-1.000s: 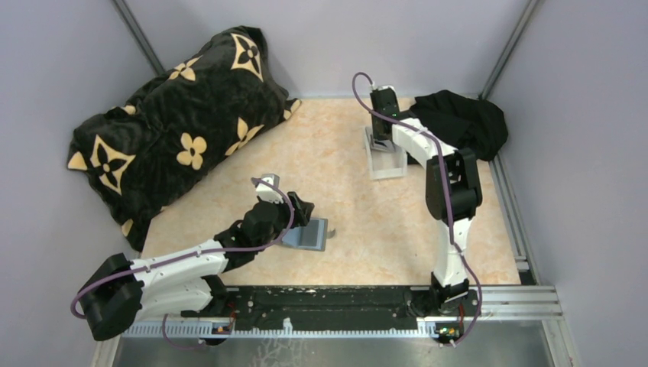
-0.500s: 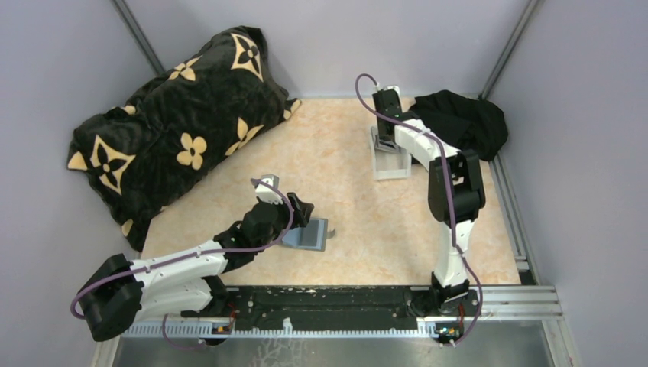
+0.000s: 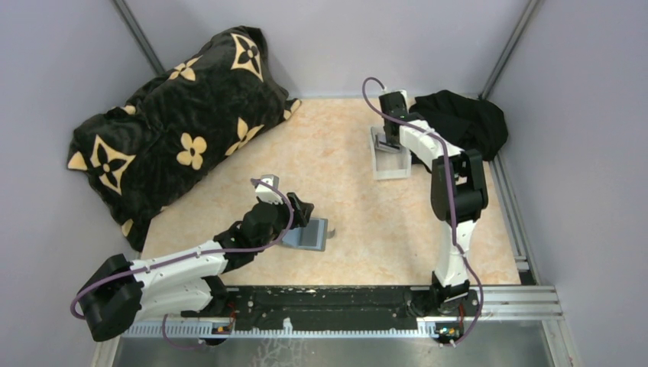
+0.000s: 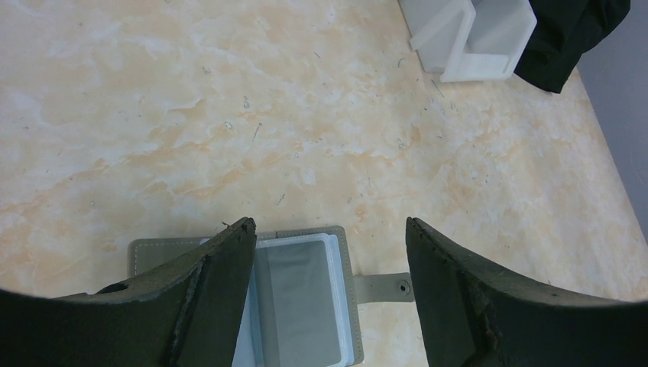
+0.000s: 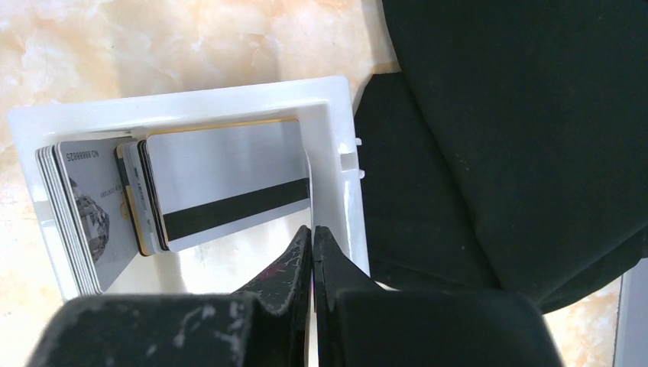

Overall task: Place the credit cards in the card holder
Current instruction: Pick up the credit card from the storage box.

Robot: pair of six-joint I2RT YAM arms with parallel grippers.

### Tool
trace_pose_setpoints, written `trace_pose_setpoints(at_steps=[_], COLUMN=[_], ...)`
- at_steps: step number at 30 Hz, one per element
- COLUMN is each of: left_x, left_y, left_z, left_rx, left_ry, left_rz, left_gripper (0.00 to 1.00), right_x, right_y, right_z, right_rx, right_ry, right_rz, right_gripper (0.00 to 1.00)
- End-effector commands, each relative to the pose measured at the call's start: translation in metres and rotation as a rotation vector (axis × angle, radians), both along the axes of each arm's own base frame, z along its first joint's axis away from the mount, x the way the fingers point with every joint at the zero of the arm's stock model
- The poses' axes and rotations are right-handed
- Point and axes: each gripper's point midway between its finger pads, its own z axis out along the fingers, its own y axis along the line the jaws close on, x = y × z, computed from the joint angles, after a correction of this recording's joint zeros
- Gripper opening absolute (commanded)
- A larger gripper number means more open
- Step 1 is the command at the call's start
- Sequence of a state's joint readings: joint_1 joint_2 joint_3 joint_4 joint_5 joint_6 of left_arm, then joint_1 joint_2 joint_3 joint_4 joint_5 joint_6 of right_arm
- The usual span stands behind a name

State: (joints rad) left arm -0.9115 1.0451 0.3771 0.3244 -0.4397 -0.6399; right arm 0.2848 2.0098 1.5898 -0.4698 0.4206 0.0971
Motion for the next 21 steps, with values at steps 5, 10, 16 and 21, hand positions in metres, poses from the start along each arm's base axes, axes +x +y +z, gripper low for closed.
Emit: trace_pose_setpoints(at_steps=[5, 10, 16, 21], left_x=[0.004, 0.008, 0.006, 0.003], left_y=[0.0, -0.003, -0.01, -0.018], left_z=[0.014, 0.024, 0.045, 0.068], left_rx=[-0.044, -0.057, -0.115, -0.111], left_ry=[-0.033, -0.052, -0.109, -0.169], left_rz=[0.012, 0.001, -0.081, -0.153], left_gripper=[0.79, 0.83, 0.9, 0.96], right_x=[0.005, 0.0, -0.026, -0.077], right_y=[0.004, 0.01, 0.029, 0.073], right_z=[0.038, 0.082, 0.128, 0.16], right_rx=[0.047, 0.093, 0.147, 0.264], right_ry=[-0.097, -0.19, -0.263, -0.302], right_rz=[0.017, 0.045, 0.104, 0.229], right_gripper=[0.0, 0.0, 0.0, 0.0])
